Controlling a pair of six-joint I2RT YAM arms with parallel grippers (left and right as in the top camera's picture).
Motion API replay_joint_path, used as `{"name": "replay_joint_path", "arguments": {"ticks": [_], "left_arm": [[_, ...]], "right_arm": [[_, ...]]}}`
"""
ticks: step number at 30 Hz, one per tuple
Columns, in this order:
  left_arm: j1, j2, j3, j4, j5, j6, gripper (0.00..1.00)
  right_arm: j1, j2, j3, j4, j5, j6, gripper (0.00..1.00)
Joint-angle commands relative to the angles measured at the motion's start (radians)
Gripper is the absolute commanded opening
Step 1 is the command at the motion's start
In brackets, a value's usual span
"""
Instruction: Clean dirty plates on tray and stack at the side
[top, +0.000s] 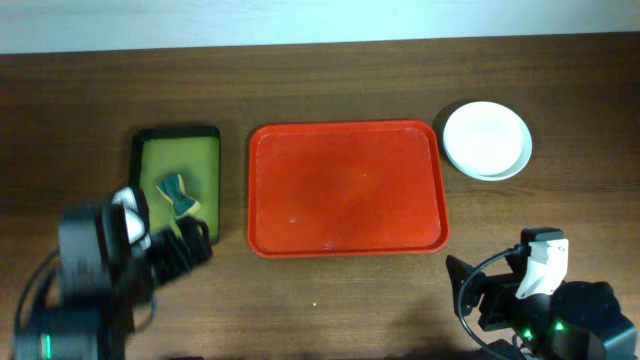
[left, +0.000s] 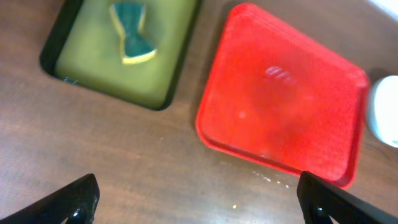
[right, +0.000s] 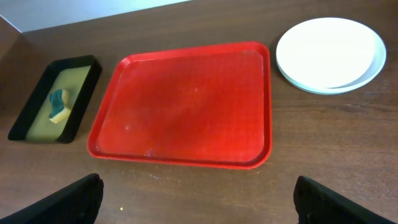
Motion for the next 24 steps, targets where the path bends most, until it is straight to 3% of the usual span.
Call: {"name": "replay_joint_path", "arguments": {"ticks": [1,7,24], "left_arm": [[-0.021,-0.25,-0.135,0.034,0.015,-0.008,1.0],[-0.021,-0.495,-0.229,0.032,-0.003,-0.047,0.99],[-0.021,-0.507,-0.229,-0.05,-0.003,-0.046,0.99]], "right_arm": [[0.007,-0.003,-0.023,0.024,0.009,0.012,0.99],[0.007,-0.003,-0.023,0.023,0.009,0.012,0.99],[0.007,-0.003,-0.023,0.023,0.009,0.012,0.99]]}}
